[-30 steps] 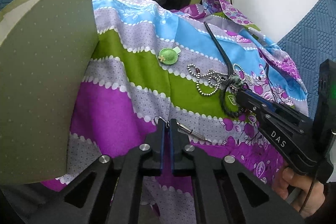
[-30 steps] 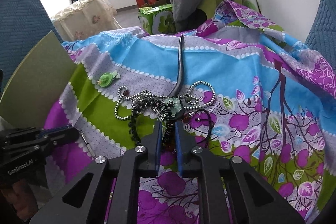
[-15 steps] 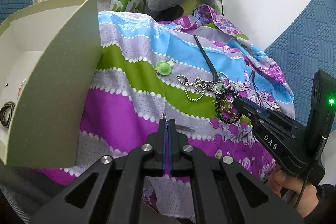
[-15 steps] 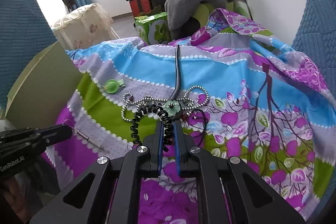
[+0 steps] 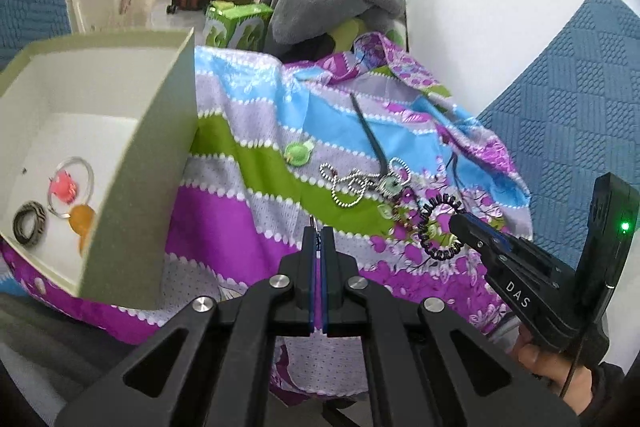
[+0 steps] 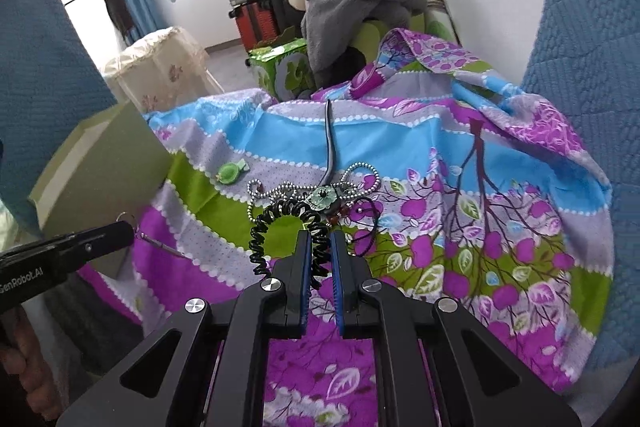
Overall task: Organize jewelry
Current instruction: 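Carry the held items over the white box with both tools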
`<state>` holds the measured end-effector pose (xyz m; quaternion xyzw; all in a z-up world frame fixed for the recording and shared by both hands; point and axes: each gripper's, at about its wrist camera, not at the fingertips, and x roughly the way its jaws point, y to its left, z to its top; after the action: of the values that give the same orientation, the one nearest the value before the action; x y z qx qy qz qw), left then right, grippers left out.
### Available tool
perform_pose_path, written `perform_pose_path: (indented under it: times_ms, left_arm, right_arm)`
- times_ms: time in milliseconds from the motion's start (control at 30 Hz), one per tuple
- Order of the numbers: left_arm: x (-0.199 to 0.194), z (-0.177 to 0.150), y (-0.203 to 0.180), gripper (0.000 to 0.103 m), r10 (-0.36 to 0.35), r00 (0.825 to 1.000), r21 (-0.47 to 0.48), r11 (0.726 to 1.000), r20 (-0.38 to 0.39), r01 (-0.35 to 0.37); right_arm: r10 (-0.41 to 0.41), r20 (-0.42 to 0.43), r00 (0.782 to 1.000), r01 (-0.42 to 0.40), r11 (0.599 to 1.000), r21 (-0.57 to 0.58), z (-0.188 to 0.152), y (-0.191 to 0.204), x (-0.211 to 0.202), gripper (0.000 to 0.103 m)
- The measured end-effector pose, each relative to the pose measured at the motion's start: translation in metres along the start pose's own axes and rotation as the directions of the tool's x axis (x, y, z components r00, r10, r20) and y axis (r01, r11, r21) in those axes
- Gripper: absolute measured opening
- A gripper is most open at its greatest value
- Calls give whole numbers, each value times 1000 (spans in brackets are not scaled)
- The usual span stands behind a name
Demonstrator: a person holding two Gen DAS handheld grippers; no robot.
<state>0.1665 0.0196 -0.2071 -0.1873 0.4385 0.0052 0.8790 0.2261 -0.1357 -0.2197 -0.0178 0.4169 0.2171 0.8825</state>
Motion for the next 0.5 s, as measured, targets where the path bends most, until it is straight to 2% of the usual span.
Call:
perform_pose_path:
  times_ms: [300, 500]
  left_arm:
    - [-48, 20, -10, 0, -2, 997, 44, 999, 76, -2]
    - [-86, 38, -14, 0, -7, 989, 60, 998, 147, -1]
  right_arm:
    - [-15, 83, 996, 15, 1000, 3, 17, 11, -55, 7]
    - [-8, 89, 996, 8, 1000, 1, 36, 24, -77, 7]
